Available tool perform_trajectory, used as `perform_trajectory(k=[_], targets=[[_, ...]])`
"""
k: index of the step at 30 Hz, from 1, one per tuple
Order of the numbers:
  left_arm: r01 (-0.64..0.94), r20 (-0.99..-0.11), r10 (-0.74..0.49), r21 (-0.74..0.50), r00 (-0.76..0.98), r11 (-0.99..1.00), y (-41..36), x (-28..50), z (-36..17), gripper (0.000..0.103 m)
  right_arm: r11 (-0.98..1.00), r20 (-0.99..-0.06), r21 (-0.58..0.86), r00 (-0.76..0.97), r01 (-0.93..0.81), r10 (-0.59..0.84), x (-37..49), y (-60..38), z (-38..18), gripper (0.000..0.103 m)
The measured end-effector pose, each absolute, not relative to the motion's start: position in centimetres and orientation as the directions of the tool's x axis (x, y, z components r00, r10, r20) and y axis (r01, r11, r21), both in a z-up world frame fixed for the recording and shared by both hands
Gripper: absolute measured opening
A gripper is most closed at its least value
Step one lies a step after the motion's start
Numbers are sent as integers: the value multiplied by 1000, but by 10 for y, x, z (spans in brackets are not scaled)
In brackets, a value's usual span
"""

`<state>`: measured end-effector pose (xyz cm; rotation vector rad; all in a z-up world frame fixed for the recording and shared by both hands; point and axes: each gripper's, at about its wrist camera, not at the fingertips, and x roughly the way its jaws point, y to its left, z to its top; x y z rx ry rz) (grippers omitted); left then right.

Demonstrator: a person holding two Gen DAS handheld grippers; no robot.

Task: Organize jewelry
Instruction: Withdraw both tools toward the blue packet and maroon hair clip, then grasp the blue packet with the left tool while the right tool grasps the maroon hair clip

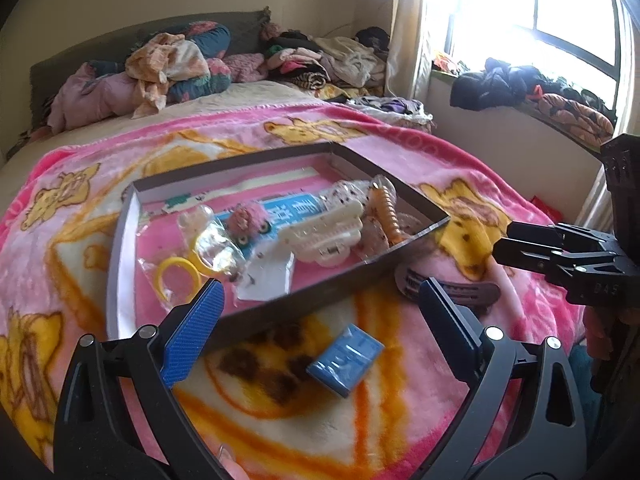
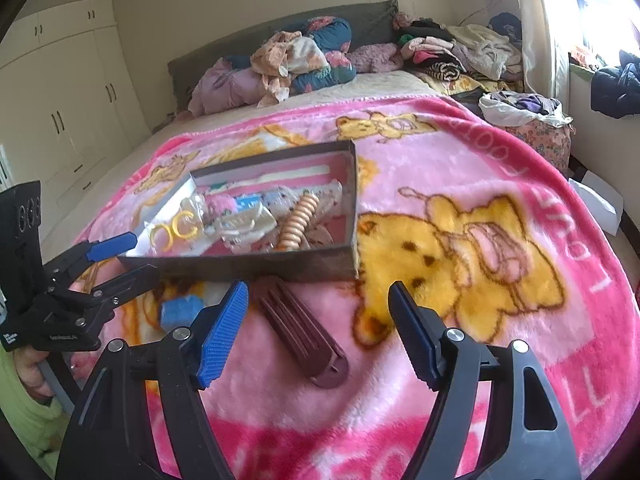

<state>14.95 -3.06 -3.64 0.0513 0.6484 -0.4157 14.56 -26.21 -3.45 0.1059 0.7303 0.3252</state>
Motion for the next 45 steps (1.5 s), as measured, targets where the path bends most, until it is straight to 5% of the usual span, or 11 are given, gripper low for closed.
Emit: perform_trajectory(k=[17,20,27,33,45], targets=[[446,-677,-376,-79,633,892,-43,154,-71,89,915,-753,108,570,-388,330,169,-230,-79,70],[452,-683,-382,-84,623,888,-45,156,-73,88,910,-767,63,564,-410,307,171,-220,-85,57],[477,-701,-395,-89,594,874,-51,157,-79,68,913,-765,33,578,-406,284,163,-222,-88,28],[490,-715,-389,-74,581,868,-56,156,-83,37,917,-751,120,569,-380,334,153,-238,-79,28],[501,-668,-417,-76,617,862,-55,147,-60,37,904,-685,180,610,-388,398,131,-241,-44,26]])
